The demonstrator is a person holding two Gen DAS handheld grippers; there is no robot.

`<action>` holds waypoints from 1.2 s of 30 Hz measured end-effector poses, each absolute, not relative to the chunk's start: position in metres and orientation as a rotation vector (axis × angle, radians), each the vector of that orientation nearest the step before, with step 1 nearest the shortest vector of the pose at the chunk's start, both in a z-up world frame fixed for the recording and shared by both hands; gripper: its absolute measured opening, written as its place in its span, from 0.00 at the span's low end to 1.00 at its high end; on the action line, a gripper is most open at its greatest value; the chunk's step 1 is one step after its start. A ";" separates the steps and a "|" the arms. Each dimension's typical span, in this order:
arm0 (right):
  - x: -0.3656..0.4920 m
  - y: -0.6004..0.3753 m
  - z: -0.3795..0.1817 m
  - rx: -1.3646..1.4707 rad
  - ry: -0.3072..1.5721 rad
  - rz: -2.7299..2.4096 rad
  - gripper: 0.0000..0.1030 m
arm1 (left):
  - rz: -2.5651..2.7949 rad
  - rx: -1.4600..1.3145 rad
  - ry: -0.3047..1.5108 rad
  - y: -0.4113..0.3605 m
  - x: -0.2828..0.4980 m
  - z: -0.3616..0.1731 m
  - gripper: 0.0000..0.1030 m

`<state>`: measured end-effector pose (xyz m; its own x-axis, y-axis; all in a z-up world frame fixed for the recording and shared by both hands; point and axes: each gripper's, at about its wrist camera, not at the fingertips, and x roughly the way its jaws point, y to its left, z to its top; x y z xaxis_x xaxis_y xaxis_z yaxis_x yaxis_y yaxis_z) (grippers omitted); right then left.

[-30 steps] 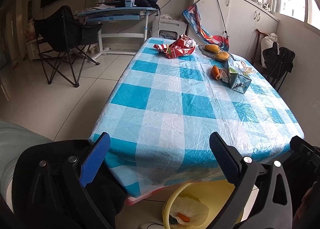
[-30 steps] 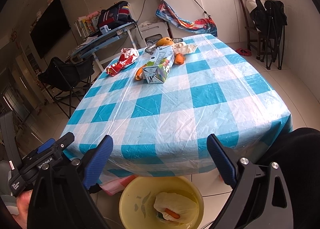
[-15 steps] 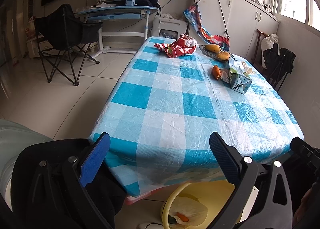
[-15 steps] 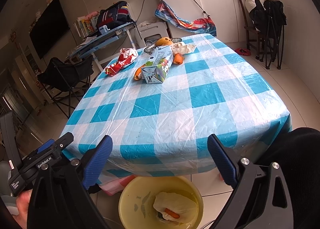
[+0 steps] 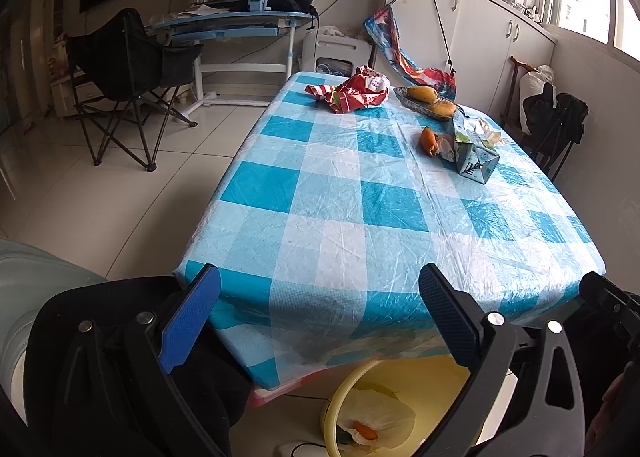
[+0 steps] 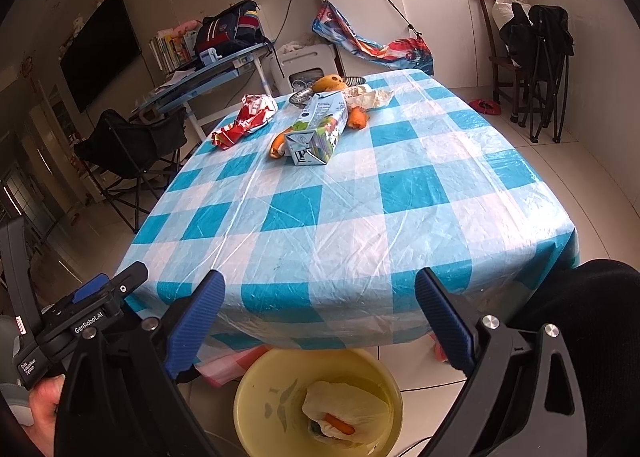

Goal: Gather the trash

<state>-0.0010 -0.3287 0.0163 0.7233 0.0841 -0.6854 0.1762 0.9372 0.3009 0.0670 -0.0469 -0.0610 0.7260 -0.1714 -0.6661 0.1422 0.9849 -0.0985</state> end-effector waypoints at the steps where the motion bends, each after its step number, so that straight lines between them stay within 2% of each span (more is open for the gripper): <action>1: -0.001 -0.329 0.016 0.365 0.766 -0.052 0.90 | -0.173 -0.047 0.740 -0.046 0.067 -0.061 0.93; 12: 0.032 -0.348 0.023 0.384 0.767 -0.042 0.90 | -0.155 -0.135 0.757 -0.029 0.093 -0.055 0.93; 24: 0.144 -0.352 0.018 0.478 0.811 -0.027 0.90 | -0.193 -0.115 0.772 -0.043 0.138 -0.050 0.93; 32: 0.220 -0.346 0.001 0.414 0.898 -0.060 0.90 | -0.218 -0.100 0.811 -0.055 0.151 -0.061 0.93; 34: 0.228 -0.351 -0.007 0.427 0.940 -0.041 0.82 | -0.223 -0.099 0.812 -0.055 0.154 -0.060 0.93; 35: 0.230 -0.355 -0.011 0.438 0.965 -0.021 0.68 | -0.224 -0.100 0.812 -0.055 0.156 -0.059 0.93; 36: 0.229 -0.358 -0.013 0.450 0.984 0.009 0.64 | -0.223 -0.102 0.811 -0.055 0.159 -0.058 0.93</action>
<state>0.2294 -0.3582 -0.0133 0.5615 0.2080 -0.8009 0.1929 0.9083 0.3711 0.1594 -0.0548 -0.0583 0.6669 -0.2365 -0.7066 0.1586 0.9716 -0.1756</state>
